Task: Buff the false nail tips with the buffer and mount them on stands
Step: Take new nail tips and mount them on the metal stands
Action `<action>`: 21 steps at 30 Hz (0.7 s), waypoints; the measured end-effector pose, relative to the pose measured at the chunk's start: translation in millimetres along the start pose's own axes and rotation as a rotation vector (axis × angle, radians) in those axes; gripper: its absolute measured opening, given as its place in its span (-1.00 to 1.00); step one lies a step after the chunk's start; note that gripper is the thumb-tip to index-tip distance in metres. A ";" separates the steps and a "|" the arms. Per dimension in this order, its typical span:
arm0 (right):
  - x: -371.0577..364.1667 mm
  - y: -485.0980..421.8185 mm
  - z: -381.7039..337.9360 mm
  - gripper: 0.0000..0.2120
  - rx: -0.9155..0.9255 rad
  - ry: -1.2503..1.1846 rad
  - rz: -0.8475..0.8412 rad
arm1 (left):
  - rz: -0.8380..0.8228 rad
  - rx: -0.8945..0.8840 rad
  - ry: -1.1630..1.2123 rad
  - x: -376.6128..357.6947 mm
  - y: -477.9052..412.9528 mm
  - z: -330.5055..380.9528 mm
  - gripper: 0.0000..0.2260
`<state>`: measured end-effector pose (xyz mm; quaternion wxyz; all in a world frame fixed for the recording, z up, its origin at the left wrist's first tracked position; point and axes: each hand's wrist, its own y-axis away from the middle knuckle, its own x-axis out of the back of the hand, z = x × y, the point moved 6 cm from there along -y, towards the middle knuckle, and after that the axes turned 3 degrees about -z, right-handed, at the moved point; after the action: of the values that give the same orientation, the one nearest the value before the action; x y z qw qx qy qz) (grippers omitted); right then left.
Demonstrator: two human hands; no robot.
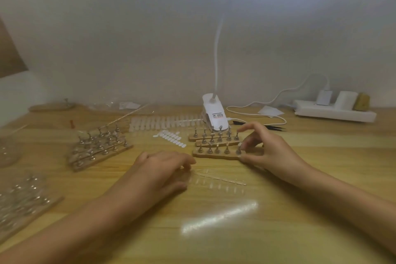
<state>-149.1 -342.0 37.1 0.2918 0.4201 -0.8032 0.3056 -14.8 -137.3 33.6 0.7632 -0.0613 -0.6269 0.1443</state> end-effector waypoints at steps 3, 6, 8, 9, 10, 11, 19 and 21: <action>6.5 9.4 -3.5 -0.33 0.116 -0.012 0.025 | 0.047 -0.168 -0.104 8.5 -2.4 10.9 -0.82; 21.2 25.8 -4.4 -0.27 0.212 -0.024 0.077 | 0.094 -0.380 -0.296 6.7 2.5 22.4 -0.82; 32.7 36.2 -3.9 -0.28 0.258 0.019 0.121 | 0.075 -0.474 -0.366 1.6 7.2 25.7 -0.81; 38.4 41.2 -2.9 -0.28 0.268 0.040 0.141 | 0.051 -0.489 -0.371 -0.6 9.0 26.3 -0.77; 43.7 45.9 -1.3 -0.29 0.266 0.051 0.155 | 0.032 -0.504 -0.368 -2.0 10.8 26.7 -0.74; 48.4 50.6 1.2 -0.30 0.256 0.050 0.165 | 0.006 -0.514 -0.364 -2.8 12.4 27.6 -0.72; 72.1 75.8 24.8 -0.29 0.177 -0.101 0.194 | -0.144 -0.430 -0.214 -14.9 4.7 39.2 -0.64; 72.7 78.1 25.3 -0.27 0.174 -0.103 0.186 | -0.165 -0.372 0.004 -12.6 -6.7 35.6 -0.68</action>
<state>-255.7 -360.7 54.4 0.1831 0.3826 -0.8229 0.3780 -50.7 -150.6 31.0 0.7491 -0.1499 -0.6442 -0.0371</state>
